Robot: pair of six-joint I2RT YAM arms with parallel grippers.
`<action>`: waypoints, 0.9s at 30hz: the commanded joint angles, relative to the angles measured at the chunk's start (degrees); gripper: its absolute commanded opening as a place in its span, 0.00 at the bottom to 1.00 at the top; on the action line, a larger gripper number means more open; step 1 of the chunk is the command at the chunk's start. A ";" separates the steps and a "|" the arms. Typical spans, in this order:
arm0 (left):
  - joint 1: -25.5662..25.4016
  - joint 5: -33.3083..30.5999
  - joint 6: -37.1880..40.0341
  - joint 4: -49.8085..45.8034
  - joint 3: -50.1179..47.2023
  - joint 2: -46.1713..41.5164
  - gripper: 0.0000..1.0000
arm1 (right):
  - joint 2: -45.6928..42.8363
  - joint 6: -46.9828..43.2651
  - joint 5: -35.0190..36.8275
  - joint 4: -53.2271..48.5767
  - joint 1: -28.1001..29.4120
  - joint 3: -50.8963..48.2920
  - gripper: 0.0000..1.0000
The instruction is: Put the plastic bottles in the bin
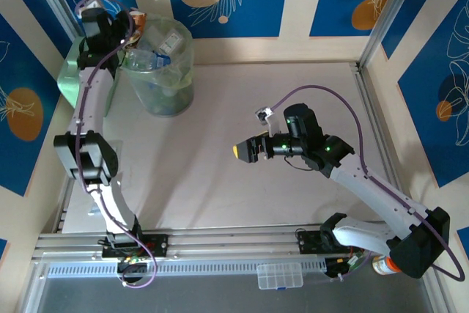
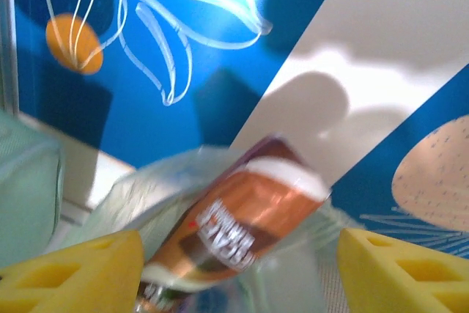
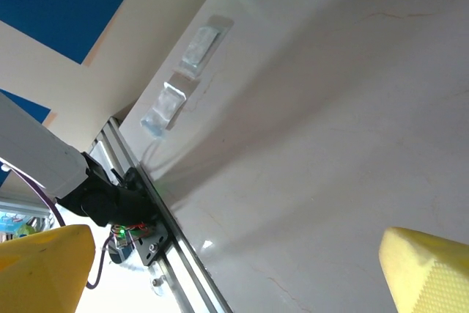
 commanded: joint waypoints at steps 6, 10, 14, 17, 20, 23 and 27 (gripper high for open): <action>-1.56 -9.15 7.04 -8.34 20.67 12.99 0.72 | 0.01 -1.46 1.47 -4.39 0.23 3.38 1.00; -1.56 -11.15 7.91 -8.43 27.62 18.06 0.74 | 0.25 -1.37 1.82 -5.00 0.23 3.56 1.00; -1.25 -10.92 6.73 -7.02 30.51 20.84 0.74 | 1.56 -1.90 1.71 -6.65 0.23 4.67 1.00; -1.25 -8.25 6.53 -6.45 30.63 22.37 0.70 | 2.76 -2.69 2.32 -8.29 0.14 6.39 1.00; -1.30 -6.41 5.86 -8.04 30.01 23.48 0.63 | 3.16 -2.61 2.28 -7.52 0.05 6.68 1.00; -1.74 -5.97 5.57 -9.84 28.26 23.46 0.56 | 4.10 -2.54 1.89 -7.16 -0.04 7.07 1.00; -2.71 -6.67 6.50 -10.17 22.85 20.89 0.48 | 4.69 -2.69 1.73 -6.41 -0.12 7.07 1.00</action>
